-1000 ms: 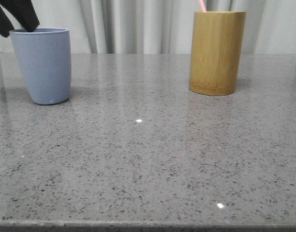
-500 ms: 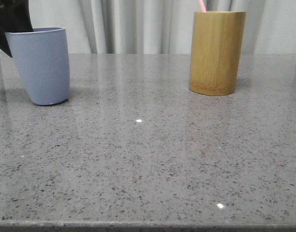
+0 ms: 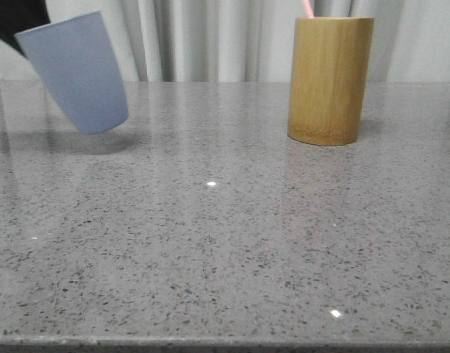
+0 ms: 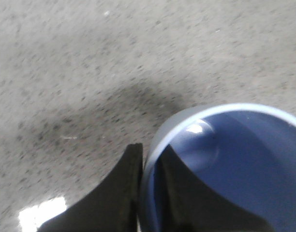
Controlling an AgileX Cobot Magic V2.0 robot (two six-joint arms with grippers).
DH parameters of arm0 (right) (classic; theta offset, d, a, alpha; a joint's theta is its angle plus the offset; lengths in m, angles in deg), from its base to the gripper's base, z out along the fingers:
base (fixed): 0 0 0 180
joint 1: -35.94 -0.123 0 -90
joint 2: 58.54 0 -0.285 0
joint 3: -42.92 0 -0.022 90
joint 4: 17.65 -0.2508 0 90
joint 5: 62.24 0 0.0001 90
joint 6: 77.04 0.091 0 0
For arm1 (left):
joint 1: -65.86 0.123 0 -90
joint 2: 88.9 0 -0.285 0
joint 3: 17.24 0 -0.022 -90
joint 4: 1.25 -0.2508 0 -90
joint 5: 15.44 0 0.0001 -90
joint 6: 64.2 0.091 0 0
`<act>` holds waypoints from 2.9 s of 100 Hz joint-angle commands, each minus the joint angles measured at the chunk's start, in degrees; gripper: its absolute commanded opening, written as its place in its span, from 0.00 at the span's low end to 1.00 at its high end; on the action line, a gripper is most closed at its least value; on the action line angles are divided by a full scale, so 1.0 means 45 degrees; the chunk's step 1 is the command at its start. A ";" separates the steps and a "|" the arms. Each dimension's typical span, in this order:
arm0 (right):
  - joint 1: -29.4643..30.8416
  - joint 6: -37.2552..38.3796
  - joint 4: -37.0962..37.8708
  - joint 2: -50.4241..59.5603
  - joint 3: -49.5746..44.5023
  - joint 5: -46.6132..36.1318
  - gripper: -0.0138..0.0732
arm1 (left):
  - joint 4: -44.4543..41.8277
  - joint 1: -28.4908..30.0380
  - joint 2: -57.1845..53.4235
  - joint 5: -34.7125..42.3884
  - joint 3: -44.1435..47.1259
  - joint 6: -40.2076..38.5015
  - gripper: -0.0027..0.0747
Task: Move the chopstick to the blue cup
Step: 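Drag the blue cup with the left gripper toward the bamboo holder, then open the left gripper and lift it off the blue cup, then reach the right gripper into the bamboo holder and grasp the pink stick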
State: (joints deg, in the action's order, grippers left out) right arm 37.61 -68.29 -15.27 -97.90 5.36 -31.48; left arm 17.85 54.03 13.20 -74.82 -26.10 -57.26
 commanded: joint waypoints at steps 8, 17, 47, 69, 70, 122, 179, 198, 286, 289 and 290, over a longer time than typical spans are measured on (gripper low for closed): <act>0.0007 -0.0047 0.0069 -0.0119 0.0462 -0.1000 0.61 | 0.0531 -0.0976 0.0239 0.0162 -0.1310 -0.0418 0.01; 0.0007 -0.0047 0.0069 -0.0119 0.0462 -0.0986 0.61 | 0.0531 -0.1508 0.0815 0.0138 -0.1933 -0.0474 0.01; 0.0007 -0.0047 0.0069 -0.0119 0.0462 -0.0986 0.61 | 0.0483 -0.2229 0.2376 -0.0015 -0.3878 -0.0730 0.01; 0.0007 -0.0047 0.0069 -0.0142 0.0462 -0.0998 0.61 | 0.0571 -0.2283 0.2865 -0.0255 -0.4247 -0.0730 0.01; 0.0007 -0.0047 0.0069 -0.0142 0.0462 -0.0998 0.61 | 0.0571 -0.2283 0.2865 -0.0256 -0.4247 -0.0730 0.01; 0.0007 -0.0047 0.0069 -0.0134 0.0462 -0.0996 0.61 | 0.1551 -0.2283 0.2842 0.0209 -0.4247 -0.0707 0.62; 0.0007 -0.0047 0.0069 -0.0158 0.0453 -0.0959 0.61 | 0.1246 -0.2283 0.0643 0.1150 -0.4155 -0.0346 0.60; -0.0022 -0.0059 0.0069 -0.0202 0.0453 -0.0944 0.61 | 0.0099 -0.2260 -0.0807 0.1628 -0.2978 -0.0346 0.55; -0.4285 -0.0494 0.0069 -0.5688 0.5220 -0.0157 0.61 | -0.5856 -0.2213 -0.8826 0.4157 0.5460 -0.3500 0.55; -0.4414 -0.0551 0.0069 -0.5913 0.5470 -0.0157 0.61 | -0.5856 -0.2213 -0.8983 0.4157 0.5560 -0.3500 0.55; -0.4479 -0.0552 0.0069 -0.5968 0.5596 -0.0157 0.62 | -0.5856 -0.2213 -0.9058 0.4157 0.5601 -0.3500 0.55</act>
State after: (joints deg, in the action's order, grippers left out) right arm 18.75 -69.46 -15.27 -122.80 25.84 -28.50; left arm -7.16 44.34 -24.65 -60.40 -0.57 -71.33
